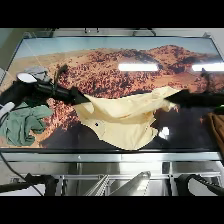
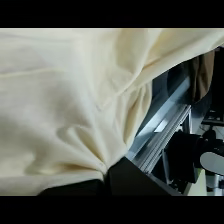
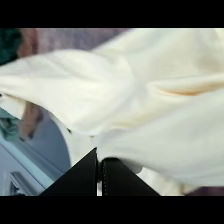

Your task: Fold the shirts.

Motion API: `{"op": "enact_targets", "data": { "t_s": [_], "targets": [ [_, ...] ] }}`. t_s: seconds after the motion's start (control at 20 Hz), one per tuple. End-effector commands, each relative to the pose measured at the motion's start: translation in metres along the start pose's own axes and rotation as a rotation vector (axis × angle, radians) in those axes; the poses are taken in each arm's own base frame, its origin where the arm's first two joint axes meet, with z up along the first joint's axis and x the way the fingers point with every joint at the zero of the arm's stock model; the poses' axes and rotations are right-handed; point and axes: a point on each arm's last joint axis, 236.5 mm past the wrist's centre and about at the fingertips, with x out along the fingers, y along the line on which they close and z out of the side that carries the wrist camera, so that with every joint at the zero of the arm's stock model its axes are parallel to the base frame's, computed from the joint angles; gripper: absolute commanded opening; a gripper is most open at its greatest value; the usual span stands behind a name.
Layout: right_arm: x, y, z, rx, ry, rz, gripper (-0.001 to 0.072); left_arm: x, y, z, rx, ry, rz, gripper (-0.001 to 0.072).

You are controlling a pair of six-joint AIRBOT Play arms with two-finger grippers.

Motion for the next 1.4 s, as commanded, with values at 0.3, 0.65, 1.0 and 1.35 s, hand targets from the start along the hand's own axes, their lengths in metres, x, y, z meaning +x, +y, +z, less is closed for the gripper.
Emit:
{"op": "enact_targets", "data": {
  "t_s": [0.3,0.65,1.0,1.35],
  "targets": [
    [-0.227,0.357,0.050,-0.875,-0.884,0.095,0.0027,-0.256,-0.336,-0.012,0.884,-0.808,0.192,0.0021],
    [-0.258,0.395,0.049,-0.957,-0.986,-0.184,0.0027,-0.330,-0.381,-0.037,1.019,-0.997,0.492,0.0022],
    [-0.168,0.168,0.084,-0.402,-0.647,-0.150,0.0027,-0.270,-0.193,0.050,0.568,-0.593,0.093,0.0021],
    [-0.012,-0.077,0.073,-0.167,-0.469,-0.427,0.0027,-0.049,0.019,0.126,0.276,-0.180,-0.001,0.0021]
  ]
}}
